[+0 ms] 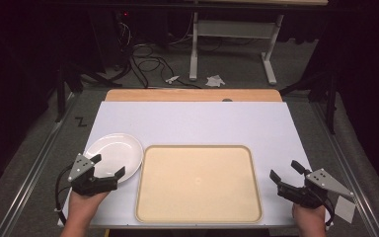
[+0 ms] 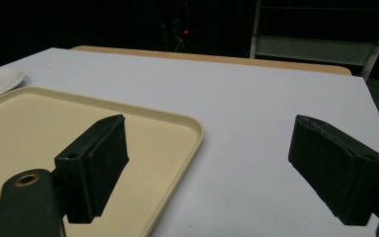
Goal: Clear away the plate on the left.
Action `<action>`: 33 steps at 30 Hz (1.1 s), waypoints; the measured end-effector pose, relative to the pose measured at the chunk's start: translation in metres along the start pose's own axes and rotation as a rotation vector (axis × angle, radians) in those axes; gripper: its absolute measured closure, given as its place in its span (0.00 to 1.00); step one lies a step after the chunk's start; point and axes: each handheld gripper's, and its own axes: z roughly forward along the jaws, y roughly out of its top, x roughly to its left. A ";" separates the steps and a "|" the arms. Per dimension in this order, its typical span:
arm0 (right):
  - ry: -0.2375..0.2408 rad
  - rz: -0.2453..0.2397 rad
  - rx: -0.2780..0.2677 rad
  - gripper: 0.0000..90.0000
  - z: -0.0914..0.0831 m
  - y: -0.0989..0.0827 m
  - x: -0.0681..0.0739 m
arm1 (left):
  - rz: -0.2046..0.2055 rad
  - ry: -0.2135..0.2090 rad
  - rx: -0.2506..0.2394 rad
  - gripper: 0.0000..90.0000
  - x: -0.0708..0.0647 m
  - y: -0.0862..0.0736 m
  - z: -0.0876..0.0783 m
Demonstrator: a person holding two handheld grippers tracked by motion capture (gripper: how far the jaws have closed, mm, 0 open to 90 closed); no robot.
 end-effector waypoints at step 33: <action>0.000 -0.002 -0.013 0.18 -0.003 0.002 0.001 | 0.502 0.033 0.228 0.05 -0.009 -0.039 -0.005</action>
